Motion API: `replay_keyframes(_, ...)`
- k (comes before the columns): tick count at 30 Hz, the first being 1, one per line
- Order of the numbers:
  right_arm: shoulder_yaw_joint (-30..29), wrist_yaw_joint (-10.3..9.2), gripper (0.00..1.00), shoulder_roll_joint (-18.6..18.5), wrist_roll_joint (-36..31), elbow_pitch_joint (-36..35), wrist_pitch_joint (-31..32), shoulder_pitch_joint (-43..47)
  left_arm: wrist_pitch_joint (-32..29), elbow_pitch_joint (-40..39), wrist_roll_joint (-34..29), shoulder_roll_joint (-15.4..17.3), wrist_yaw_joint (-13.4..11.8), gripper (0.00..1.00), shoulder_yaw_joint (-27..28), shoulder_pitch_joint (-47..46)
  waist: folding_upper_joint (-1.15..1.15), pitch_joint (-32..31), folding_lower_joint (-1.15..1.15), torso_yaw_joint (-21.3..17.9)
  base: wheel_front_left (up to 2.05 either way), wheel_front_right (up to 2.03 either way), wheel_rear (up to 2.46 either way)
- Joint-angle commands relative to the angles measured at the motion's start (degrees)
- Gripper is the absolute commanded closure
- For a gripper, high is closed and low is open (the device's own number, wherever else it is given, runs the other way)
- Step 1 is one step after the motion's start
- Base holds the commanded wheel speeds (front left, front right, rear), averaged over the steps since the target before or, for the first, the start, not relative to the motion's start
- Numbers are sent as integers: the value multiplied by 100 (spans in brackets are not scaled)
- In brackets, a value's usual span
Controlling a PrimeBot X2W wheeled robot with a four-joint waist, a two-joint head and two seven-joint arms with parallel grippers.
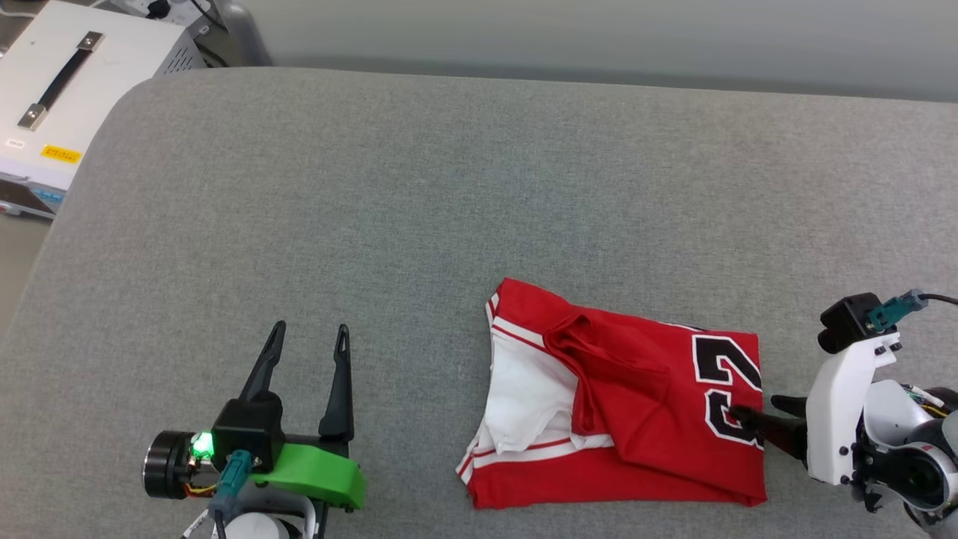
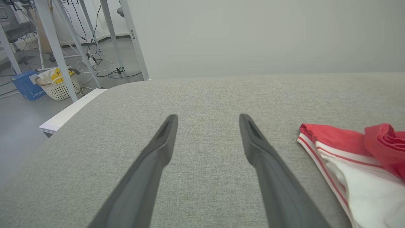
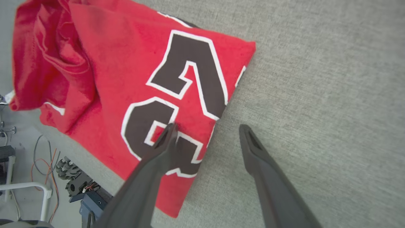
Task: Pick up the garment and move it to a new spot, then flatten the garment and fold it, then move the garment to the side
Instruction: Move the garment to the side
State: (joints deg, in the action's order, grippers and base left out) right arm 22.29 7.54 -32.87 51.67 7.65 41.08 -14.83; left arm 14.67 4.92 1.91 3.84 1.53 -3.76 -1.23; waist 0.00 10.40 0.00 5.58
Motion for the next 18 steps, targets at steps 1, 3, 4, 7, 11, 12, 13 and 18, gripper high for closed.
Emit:
replay_keyframes(1, 37, -5, 0, 88, 58, 71, -36, 16, 33, 3, 13, -21, 21, 0, -23, -124, 0, 144, 0, 86, 0, 0, 0)
replay_keyframes(3, 55, -5, 0, 215, 91, 197, -139, -47, 33, 4, 14, -27, 25, 0, -36, -170, 0, 221, 0, 115, 0, 0, 0)
replay_keyframes(4, 85, -5, 0, 261, 93, 253, -176, -76, 33, 5, 14, -30, 27, 0, -43, -189, 0, 248, 0, 126, 0, 0, 0)
replay_keyframes(7, 262, -5, 0, 363, 57, 478, -277, -111, 33, 26, 15, -38, 46, 0, -70, -254, 0, 319, 0, 181, 0, 0, 0)
replay_keyframes(11, 573, -5, 0, 344, 49, 659, -336, -61, 33, 62, 15, -47, 53, 0, -96, -322, 0, 354, 0, 238, 0, 0, 0)
replay_keyframes(12, 620, -5, 56, 324, 58, 671, -413, -65, 33, 67, 19, -49, 48, 0, -94, -330, 0, 351, 0, 242, 0, 0, 0)
replay_keyframes(13, 652, -5, 92, 311, 71, 677, -484, -73, 33, 71, 21, -51, 42, 0, -90, -331, 0, 340, 0, 240, 0, 0, 0)
replay_keyframes(18, 799, -5, 100, 133, 30, 515, -970, -339, 33, 92, 33, -57, 16, 0, -44, -248, 0, 244, 0, 121, 0, 0, 0)
